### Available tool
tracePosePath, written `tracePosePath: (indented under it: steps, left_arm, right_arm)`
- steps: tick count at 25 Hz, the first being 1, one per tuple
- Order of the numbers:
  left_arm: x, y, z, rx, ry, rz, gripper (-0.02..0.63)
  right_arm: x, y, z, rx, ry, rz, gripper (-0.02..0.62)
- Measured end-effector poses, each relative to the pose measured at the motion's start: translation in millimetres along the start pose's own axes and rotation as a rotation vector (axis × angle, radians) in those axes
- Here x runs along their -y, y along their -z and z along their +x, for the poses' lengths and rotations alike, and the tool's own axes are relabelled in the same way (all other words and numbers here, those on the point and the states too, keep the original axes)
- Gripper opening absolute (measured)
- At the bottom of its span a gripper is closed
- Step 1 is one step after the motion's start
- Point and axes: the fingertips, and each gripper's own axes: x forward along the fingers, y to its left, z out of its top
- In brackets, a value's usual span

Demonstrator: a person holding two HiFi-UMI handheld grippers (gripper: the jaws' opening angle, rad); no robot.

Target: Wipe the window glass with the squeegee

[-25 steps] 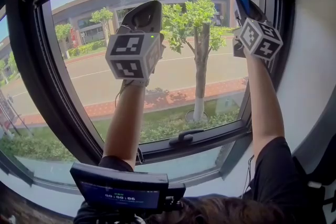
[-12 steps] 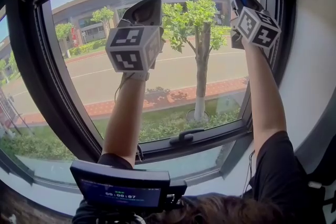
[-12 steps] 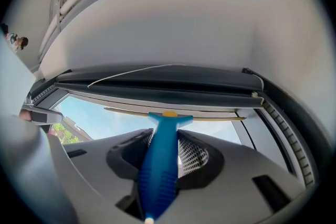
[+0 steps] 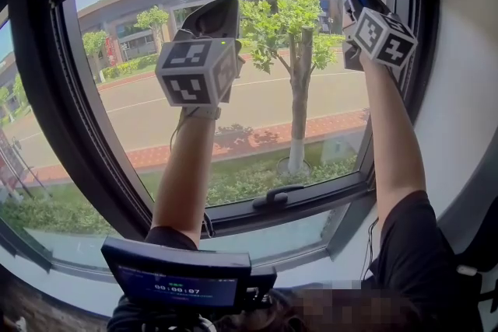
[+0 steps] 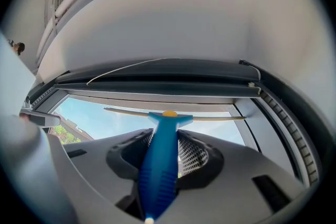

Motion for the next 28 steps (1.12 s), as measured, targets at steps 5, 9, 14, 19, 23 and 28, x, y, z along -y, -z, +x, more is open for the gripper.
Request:
tracePosePath:
  steps: [5,9,14,19,23,28]
  left_arm:
    - [2.8,9.2,-3.1,-0.018,0.011,-0.012,0.002]
    - [6.1,15.2,-5.5,-0.033,0.020,-0.016,0.002]
    - [16.0,24.6,-8.1,-0.052,0.043,-0.031,0.002]
    - [18.4,34.4,-11.1,-0.073,0.045,-0.051,0.002]
    - [21.6,38.1,-14.0,-0.080,0.050,-0.055,0.002]
    - [31.2,45.6,-16.4,-0.092,0.073,-0.067,0.002]
  right_arm:
    - [0.6,5.3,-4.2,-0.013,-0.003,0.002,0.141]
    - [0.4,10.7,-9.8,-0.024,-0.002,0.005,0.141]
    - [1.3,17.9,-17.4,-0.048,-0.012,-0.012,0.141]
    - [1.5,24.7,-24.4,-0.059,-0.020,-0.012,0.141]
    - [0.8,29.6,-30.0,-0.059,-0.024,-0.016,0.141]
    - [-0.1,34.5,-33.7,-0.057,-0.024,-0.025,0.141]
